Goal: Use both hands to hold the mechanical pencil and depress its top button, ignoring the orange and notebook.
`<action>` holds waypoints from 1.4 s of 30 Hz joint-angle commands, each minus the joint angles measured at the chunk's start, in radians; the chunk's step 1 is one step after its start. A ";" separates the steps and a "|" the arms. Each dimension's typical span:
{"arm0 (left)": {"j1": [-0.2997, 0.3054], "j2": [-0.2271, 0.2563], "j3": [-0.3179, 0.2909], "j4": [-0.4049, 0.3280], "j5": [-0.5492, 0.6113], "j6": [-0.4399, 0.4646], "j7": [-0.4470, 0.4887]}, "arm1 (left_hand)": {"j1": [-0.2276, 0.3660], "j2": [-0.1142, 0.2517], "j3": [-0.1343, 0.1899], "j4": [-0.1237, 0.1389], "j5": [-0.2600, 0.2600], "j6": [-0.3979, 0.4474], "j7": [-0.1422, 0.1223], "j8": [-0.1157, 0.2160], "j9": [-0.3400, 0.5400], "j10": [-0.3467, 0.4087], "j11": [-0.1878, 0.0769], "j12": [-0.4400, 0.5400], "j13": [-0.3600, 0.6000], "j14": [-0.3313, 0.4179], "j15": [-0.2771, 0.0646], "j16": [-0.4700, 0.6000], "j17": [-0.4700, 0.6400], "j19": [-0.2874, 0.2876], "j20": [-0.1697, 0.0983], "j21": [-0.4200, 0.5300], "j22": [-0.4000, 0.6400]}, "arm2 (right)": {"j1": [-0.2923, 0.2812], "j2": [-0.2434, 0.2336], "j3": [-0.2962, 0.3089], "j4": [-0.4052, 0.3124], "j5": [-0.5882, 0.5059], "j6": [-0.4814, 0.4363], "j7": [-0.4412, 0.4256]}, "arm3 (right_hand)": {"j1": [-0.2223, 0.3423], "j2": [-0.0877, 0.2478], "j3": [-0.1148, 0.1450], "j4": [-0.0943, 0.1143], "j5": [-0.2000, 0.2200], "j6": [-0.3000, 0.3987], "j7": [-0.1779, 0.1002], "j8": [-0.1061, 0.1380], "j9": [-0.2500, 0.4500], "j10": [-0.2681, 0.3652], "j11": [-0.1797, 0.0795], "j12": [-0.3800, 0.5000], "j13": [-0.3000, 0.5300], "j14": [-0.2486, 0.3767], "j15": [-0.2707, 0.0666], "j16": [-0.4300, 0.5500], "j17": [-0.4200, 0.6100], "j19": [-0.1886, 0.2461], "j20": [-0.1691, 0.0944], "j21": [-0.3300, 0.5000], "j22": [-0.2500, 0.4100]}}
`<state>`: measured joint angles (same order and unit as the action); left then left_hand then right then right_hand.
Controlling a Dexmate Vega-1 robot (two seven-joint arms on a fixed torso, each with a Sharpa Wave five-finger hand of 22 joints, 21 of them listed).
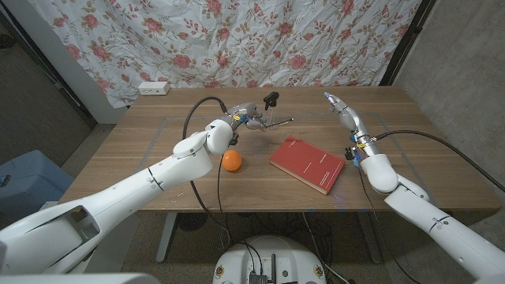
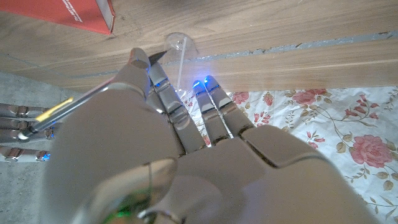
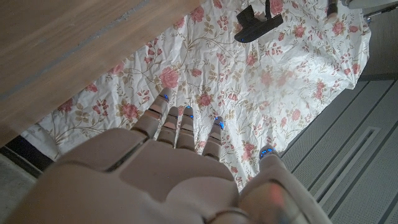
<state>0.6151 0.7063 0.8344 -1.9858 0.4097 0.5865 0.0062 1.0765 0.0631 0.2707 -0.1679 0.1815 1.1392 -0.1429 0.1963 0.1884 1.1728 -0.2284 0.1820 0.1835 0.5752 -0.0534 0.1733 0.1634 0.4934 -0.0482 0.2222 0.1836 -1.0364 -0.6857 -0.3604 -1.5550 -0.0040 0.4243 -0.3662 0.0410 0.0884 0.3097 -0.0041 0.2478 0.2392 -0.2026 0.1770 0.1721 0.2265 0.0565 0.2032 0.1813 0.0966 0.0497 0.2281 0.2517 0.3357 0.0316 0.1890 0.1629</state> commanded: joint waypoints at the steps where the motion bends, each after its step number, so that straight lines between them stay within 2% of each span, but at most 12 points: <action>1: -0.014 0.012 0.023 -0.015 0.086 0.012 -0.066 | 0.003 0.006 0.001 0.002 0.004 -0.005 0.000 0.004 0.004 -0.003 0.003 0.006 0.005 -0.006 -0.159 0.000 0.002 -0.009 -0.107 0.002 0.004 | 0.013 0.018 0.010 0.027 0.121 -0.005 0.074 | 0.002 -0.005 0.005 -0.001 0.006 -0.018 0.006 -0.006 0.002 0.002 -0.012 -0.004 0.002 0.007 -0.010 -0.005 0.000 -0.001 -0.010 -0.002 0.002; 7: -0.023 0.012 0.034 -0.011 0.134 0.004 -0.099 | 0.004 0.006 0.000 0.002 0.004 -0.005 -0.001 0.004 0.004 -0.003 0.003 0.006 0.005 -0.008 -0.159 0.000 0.003 -0.008 -0.108 0.003 0.004 | 0.013 0.018 0.016 0.036 0.141 -0.006 0.081 | 0.000 -0.006 0.006 0.001 0.007 -0.052 0.005 -0.011 0.002 0.003 -0.013 -0.006 0.001 0.009 -0.011 -0.007 -0.004 -0.001 -0.017 -0.003 0.002; 16: -0.030 0.004 0.038 0.000 0.186 -0.009 -0.136 | 0.004 0.007 -0.001 0.002 0.004 -0.008 -0.003 0.003 0.004 -0.005 0.003 0.006 0.005 -0.009 -0.159 0.000 0.003 -0.008 -0.108 0.003 0.004 | 0.004 0.019 0.024 0.039 0.172 -0.012 0.088 | -0.003 -0.006 0.005 0.003 0.007 -0.053 0.006 -0.005 0.002 0.006 -0.012 -0.007 0.001 0.012 -0.015 -0.007 -0.006 0.001 -0.019 -0.003 0.002; 23: -0.048 -0.001 0.059 0.003 0.259 -0.008 -0.182 | 0.003 0.007 -0.002 0.003 0.004 -0.007 -0.003 0.004 0.004 -0.007 0.003 0.006 0.005 -0.009 -0.158 0.001 0.003 -0.008 -0.107 0.003 0.004 | 0.001 0.034 0.034 0.056 0.240 -0.007 0.110 | -0.004 -0.006 0.005 0.004 0.008 -0.054 0.007 -0.004 0.001 0.008 -0.012 -0.007 0.001 0.014 -0.014 -0.007 -0.007 0.000 -0.019 -0.003 0.002; 33: -0.057 -0.012 0.066 0.013 0.317 -0.033 -0.242 | 0.002 0.007 -0.003 0.004 0.004 -0.007 -0.003 0.005 0.003 -0.009 0.003 0.006 0.005 -0.010 -0.159 0.002 0.003 -0.007 -0.103 0.003 0.003 | 0.005 0.044 0.038 0.079 0.320 -0.025 0.153 | -0.007 -0.006 0.004 0.008 0.009 -0.075 0.038 -0.006 0.001 0.004 -0.010 -0.010 0.001 0.012 -0.012 -0.009 -0.009 -0.001 -0.020 -0.004 0.002; 42: -0.079 -0.037 0.086 0.048 0.377 -0.065 -0.295 | -0.002 0.007 -0.005 0.006 0.003 -0.013 -0.006 0.003 0.003 -0.013 0.003 0.006 0.005 -0.011 -0.159 0.002 0.003 -0.010 -0.100 0.002 0.003 | 0.009 0.038 0.035 0.088 0.345 -0.041 0.170 | -0.008 -0.007 0.004 0.009 0.009 -0.077 0.043 -0.004 0.001 0.003 -0.007 -0.011 0.001 0.012 -0.011 -0.010 -0.011 -0.001 -0.021 -0.004 0.002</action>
<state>0.5566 0.6918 0.9025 -1.9679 0.7175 0.5507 -0.2292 1.0766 0.0629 0.2663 -0.1635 0.1814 1.1320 -0.1465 0.1953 0.1888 1.1622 -0.2283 0.1809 0.1839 0.5661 -0.0519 0.1734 0.1655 0.4895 -0.0443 0.2222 0.1836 -1.0325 -0.6480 -0.3253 -1.4819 0.2933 0.3989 -0.2220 0.0277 0.0752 0.3125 -0.0011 0.2515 0.1601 -0.1662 0.1693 0.1725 0.2304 0.0498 0.1922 0.1816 0.1092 0.0374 0.2202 0.2414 0.3299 0.0158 0.1848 0.1631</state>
